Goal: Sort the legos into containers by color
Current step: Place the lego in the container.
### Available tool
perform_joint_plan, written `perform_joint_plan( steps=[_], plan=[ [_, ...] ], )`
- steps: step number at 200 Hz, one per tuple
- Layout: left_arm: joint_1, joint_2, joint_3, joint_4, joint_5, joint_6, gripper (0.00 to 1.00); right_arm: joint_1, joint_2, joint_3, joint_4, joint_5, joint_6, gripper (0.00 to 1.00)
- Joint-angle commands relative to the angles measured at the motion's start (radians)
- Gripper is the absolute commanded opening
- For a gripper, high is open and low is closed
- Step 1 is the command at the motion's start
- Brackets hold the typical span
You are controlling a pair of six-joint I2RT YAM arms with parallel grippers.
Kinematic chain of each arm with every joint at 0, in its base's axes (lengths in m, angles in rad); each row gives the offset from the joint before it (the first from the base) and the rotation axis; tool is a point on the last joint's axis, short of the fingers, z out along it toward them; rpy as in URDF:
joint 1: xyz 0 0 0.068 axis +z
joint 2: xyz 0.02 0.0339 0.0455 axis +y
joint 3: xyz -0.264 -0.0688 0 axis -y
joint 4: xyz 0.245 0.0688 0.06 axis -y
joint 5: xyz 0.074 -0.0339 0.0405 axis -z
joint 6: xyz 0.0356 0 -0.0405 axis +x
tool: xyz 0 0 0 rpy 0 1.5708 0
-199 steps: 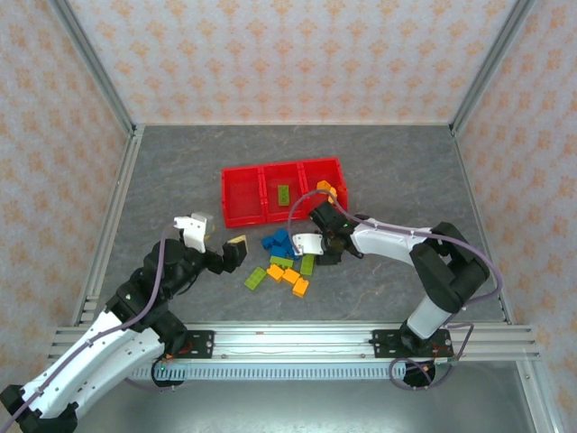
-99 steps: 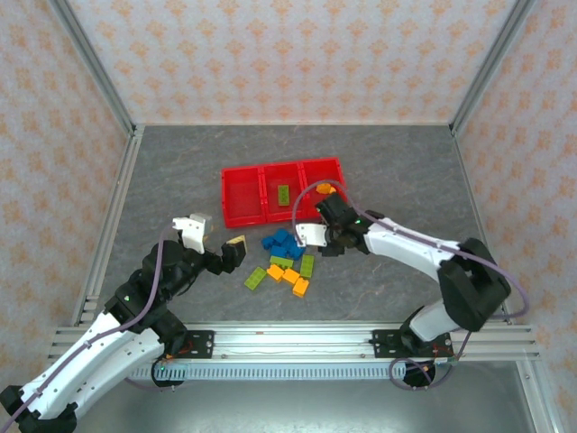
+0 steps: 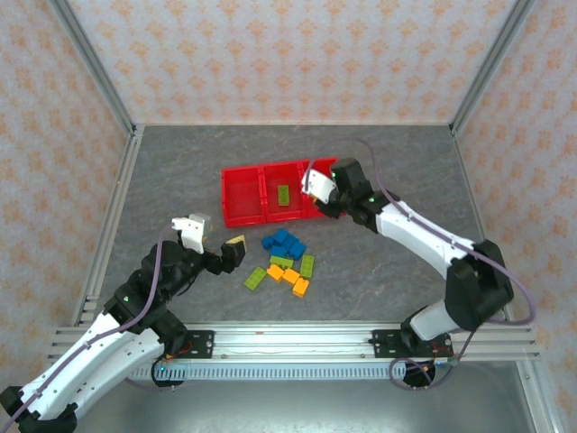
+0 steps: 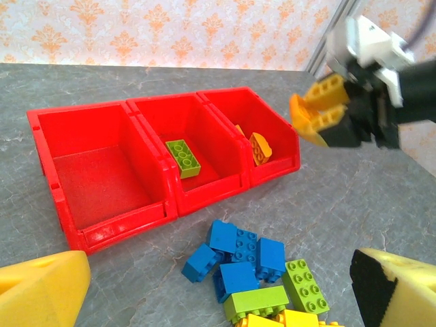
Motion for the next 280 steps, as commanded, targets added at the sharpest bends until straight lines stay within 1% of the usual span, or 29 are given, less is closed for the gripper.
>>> perform_joint_plan(
  steps=[1,40,58,83,118,133,149,162,173,185,196,213,238,242,246,248,264,280],
  plan=[
    [-0.009,-0.032,0.001,0.009,0.01,0.016,0.99,-0.015,0.078,0.082,0.011,0.035,0.15,0.16],
    [-0.009,-0.068,-0.01,0.02,-0.001,0.016,0.99,-0.056,0.187,0.161,0.041,0.019,0.303,0.18],
    [-0.009,-0.055,-0.011,0.023,0.0,0.018,0.99,-0.065,0.238,0.193,0.047,0.06,0.36,0.18],
    [-0.01,-0.022,-0.008,0.026,0.008,0.019,0.99,-0.066,0.298,0.236,0.023,0.083,0.391,0.19],
    [-0.009,0.015,-0.005,0.029,0.031,0.023,0.99,-0.066,0.318,0.226,0.049,0.078,0.409,0.22],
    [-0.009,0.014,-0.004,0.03,0.034,0.023,0.99,-0.066,0.317,0.209,0.07,0.092,0.418,0.29],
    [-0.009,-0.002,-0.006,0.035,0.031,0.023,0.99,-0.066,0.311,0.199,0.075,0.104,0.426,0.43],
    [-0.009,-0.017,-0.01,0.036,0.028,0.021,0.99,-0.066,0.297,0.194,0.071,0.105,0.427,0.51],
    [-0.009,-0.026,-0.015,0.041,0.027,0.02,0.99,-0.066,0.276,0.19,0.073,0.111,0.447,0.62],
    [-0.009,-0.022,-0.016,0.044,0.03,0.019,0.99,-0.066,0.245,0.182,0.074,0.112,0.474,0.65],
    [-0.009,-0.011,-0.014,0.041,0.01,0.009,0.99,-0.066,0.212,0.17,0.078,0.119,0.513,0.74],
    [-0.009,0.015,-0.007,0.033,-0.001,0.006,0.99,-0.066,0.162,0.165,0.051,0.121,0.588,0.77],
    [-0.009,0.065,0.007,0.031,0.017,-0.014,0.99,-0.066,0.118,0.206,-0.078,0.192,0.76,0.82],
    [-0.009,0.076,0.012,0.029,0.018,-0.021,0.99,-0.066,0.109,0.211,-0.098,0.202,0.791,0.88],
    [-0.009,0.089,0.018,0.026,0.018,-0.029,0.99,-0.066,0.099,0.211,-0.116,0.214,0.82,0.98],
    [-0.009,0.095,0.021,0.025,0.018,-0.034,0.99,-0.066,0.093,0.211,-0.122,0.219,0.834,1.0],
    [-0.009,0.156,0.049,0.006,0.02,-0.074,0.99,-0.066,0.021,0.174,-0.144,0.217,0.893,1.0],
    [-0.009,0.237,0.098,-0.041,0.002,-0.145,0.99,-0.067,-0.1,0.074,-0.081,0.259,0.964,1.0]
  ],
)
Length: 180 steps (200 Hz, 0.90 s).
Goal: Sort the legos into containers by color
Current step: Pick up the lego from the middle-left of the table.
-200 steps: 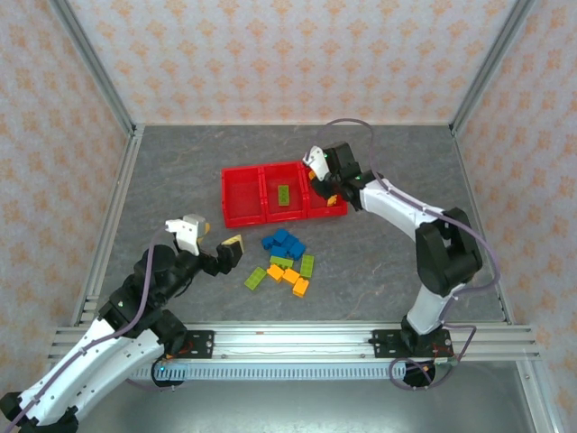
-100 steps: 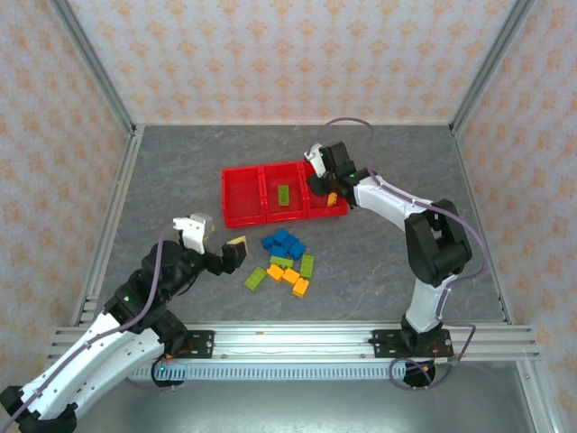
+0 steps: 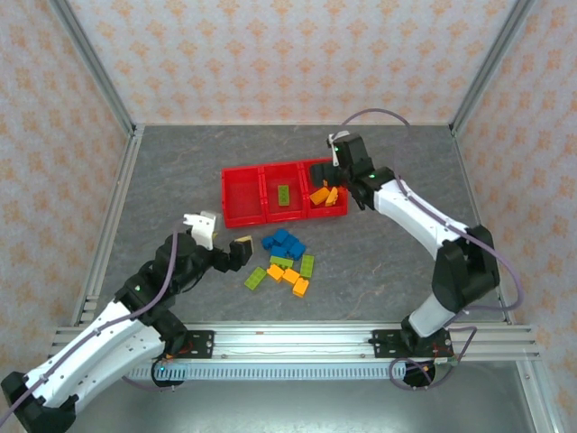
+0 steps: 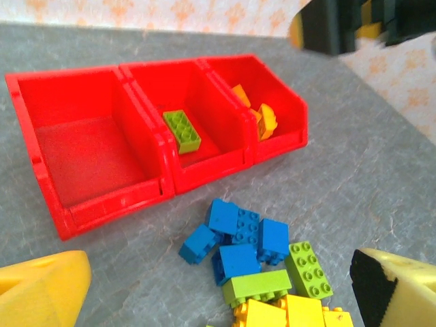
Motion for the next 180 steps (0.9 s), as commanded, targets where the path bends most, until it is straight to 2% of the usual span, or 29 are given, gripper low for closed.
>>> perform_joint_plan(
  steps=[1,19,43,83,104,117,150,180],
  plan=[
    [-0.009,0.089,0.082,-0.054,-0.018,-0.11,0.99,0.0,-0.162,-0.094,-0.009,0.089,0.178,1.0],
    [-0.01,0.178,0.144,-0.117,0.005,-0.193,0.99,-0.002,-0.294,-0.189,0.051,0.088,0.193,1.0],
    [-0.031,0.263,0.168,-0.16,0.015,-0.267,0.99,-0.004,-0.375,-0.215,0.009,0.061,0.199,1.0],
    [-0.119,0.425,0.157,-0.205,-0.015,-0.314,0.99,-0.004,-0.378,-0.246,-0.048,-0.086,0.21,1.0],
    [-0.199,0.502,0.158,-0.224,-0.05,-0.341,0.98,-0.004,-0.377,-0.268,-0.038,-0.111,0.212,1.0],
    [-0.235,0.547,0.156,-0.235,-0.069,-0.349,0.93,-0.004,-0.378,-0.279,-0.029,-0.113,0.209,1.0],
    [-0.249,0.64,0.159,-0.255,-0.091,-0.348,0.82,-0.004,-0.377,-0.289,-0.011,-0.079,0.2,1.0],
    [-0.249,0.654,0.146,-0.242,-0.121,-0.355,0.81,-0.004,-0.375,-0.282,-0.009,-0.069,0.19,1.0]
  ],
)
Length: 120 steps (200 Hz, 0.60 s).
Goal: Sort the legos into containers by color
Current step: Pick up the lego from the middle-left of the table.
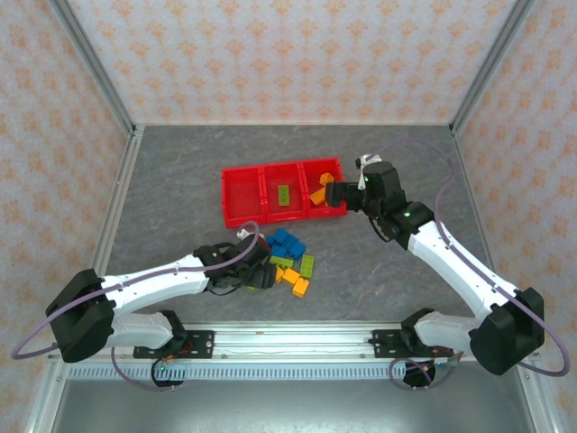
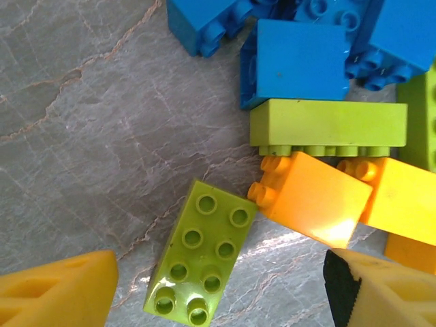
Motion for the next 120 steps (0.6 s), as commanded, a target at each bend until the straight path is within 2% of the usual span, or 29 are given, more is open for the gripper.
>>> perform_joint_plan(
  steps=[1,64,120],
  plan=[
    [-0.006,0.001,-0.001,-0.022,-0.057,-0.017,0.81,-0.003,0.0,0.005,0.012,0.023,-0.005,1.0],
    [-0.006,0.039,-0.031,0.017,-0.038,-0.017,0.75,-0.003,-0.034,-0.018,0.005,0.066,-0.02,1.0],
    [-0.005,0.07,-0.062,0.049,-0.05,-0.019,0.73,-0.003,-0.057,-0.045,-0.01,0.08,-0.018,1.0]
  ],
)
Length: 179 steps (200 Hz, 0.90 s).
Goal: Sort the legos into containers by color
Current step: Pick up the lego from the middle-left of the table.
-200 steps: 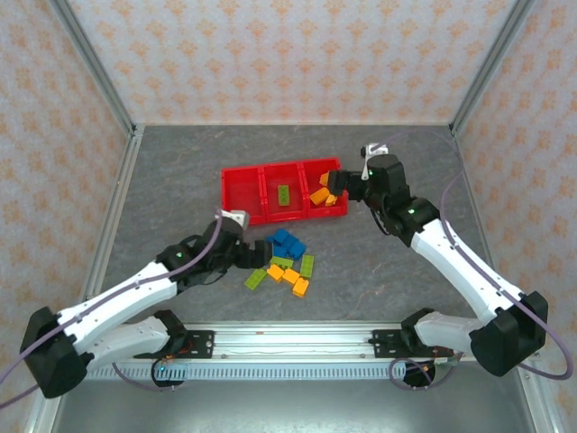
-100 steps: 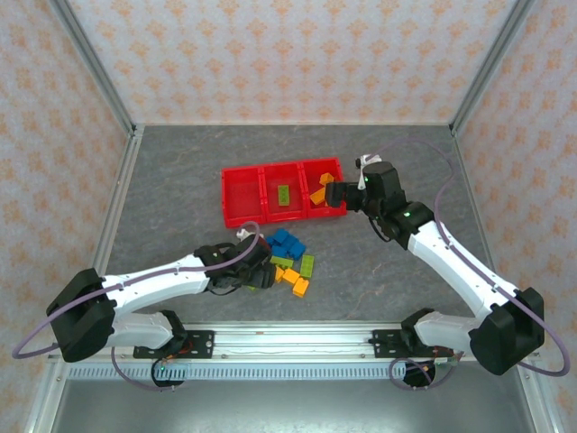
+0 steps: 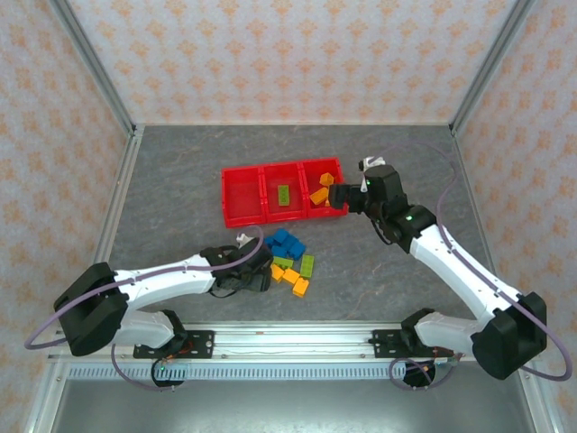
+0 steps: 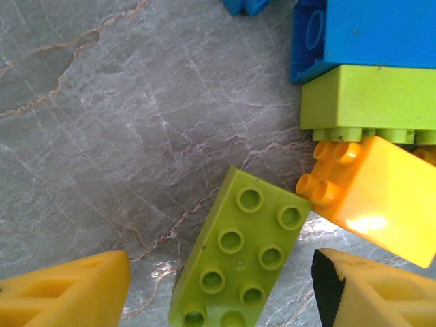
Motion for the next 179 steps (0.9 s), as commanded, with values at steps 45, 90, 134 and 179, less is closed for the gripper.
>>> perform_joint_plan(
  steps=[45,90,134,179],
  plan=[
    [-0.005,0.067,-0.039,0.078,-0.018,-0.005,0.69,-0.003,-0.048,-0.032,-0.011,0.04,-0.016,1.0],
    [-0.004,0.138,-0.021,0.115,-0.011,-0.002,0.51,-0.003,-0.061,-0.02,-0.042,0.06,-0.036,1.0],
    [-0.002,0.155,0.007,0.088,-0.045,-0.018,0.37,-0.003,-0.103,-0.055,-0.026,0.074,-0.035,1.0],
    [0.003,0.03,0.032,0.016,-0.186,-0.108,0.29,-0.003,-0.1,-0.064,0.024,0.09,-0.027,1.0]
  ],
)
